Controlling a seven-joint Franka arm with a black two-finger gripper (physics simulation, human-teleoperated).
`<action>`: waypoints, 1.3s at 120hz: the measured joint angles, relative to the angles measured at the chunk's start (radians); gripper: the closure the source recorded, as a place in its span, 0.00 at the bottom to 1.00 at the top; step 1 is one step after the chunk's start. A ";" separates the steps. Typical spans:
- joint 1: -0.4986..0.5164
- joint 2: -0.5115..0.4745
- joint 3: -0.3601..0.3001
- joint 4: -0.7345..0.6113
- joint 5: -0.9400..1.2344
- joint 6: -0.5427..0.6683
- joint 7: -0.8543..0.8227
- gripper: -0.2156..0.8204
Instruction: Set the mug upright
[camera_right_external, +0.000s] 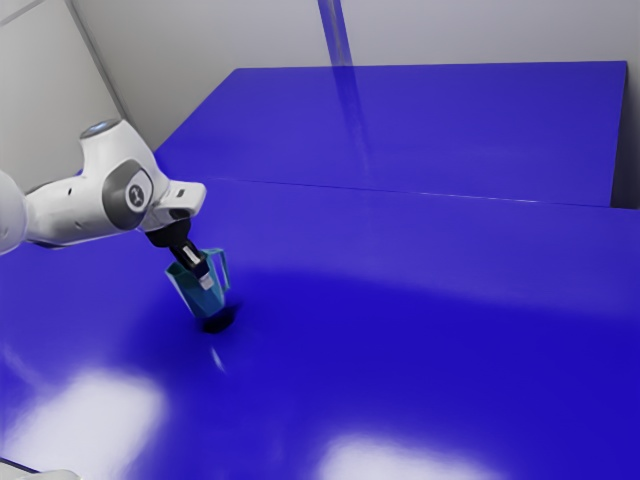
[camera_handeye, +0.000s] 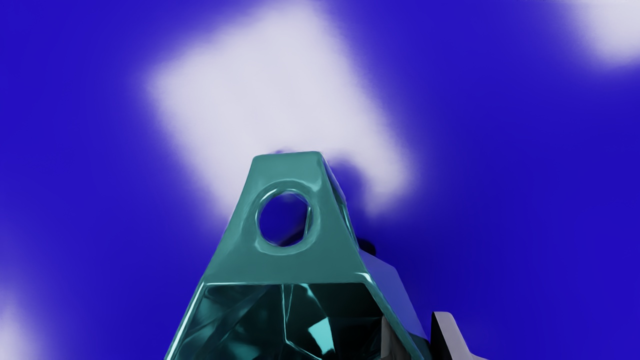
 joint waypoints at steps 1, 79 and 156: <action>0.002 -0.001 -0.001 -0.003 0.001 0.003 -0.005 0.96; -0.004 0.065 -0.054 -0.038 0.063 0.152 -0.238 0.88; 0.013 -0.059 -0.088 0.179 0.051 -0.062 -0.287 0.24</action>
